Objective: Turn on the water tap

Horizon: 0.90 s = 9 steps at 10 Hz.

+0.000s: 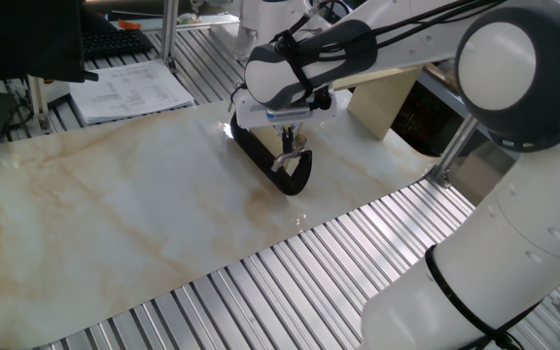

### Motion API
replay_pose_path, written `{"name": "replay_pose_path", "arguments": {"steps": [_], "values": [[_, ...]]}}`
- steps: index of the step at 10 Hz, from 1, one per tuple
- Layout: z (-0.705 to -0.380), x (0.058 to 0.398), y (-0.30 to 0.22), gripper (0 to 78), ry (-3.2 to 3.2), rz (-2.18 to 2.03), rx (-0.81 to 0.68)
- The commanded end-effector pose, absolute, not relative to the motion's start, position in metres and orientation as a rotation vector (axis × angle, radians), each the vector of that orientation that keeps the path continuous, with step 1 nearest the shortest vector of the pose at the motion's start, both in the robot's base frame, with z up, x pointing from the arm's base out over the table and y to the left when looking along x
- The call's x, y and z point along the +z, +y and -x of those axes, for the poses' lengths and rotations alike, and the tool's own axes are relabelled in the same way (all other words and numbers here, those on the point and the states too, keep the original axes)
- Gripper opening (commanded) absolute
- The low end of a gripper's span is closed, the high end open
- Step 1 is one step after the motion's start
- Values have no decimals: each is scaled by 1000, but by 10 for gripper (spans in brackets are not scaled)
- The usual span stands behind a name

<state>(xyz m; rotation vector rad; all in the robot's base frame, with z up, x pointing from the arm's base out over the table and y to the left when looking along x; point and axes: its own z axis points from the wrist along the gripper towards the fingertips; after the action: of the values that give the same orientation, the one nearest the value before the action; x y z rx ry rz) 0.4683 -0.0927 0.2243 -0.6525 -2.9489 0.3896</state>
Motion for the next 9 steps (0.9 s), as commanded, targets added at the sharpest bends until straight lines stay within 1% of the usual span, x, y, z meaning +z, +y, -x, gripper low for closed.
{"name": "replay_pose_path", "arguments": {"steps": [1, 9], "values": [[-467, 224, -102, 0, -2956, 626, 386], [-461, 222, -104, 0, -2958, 561, 392]]}}
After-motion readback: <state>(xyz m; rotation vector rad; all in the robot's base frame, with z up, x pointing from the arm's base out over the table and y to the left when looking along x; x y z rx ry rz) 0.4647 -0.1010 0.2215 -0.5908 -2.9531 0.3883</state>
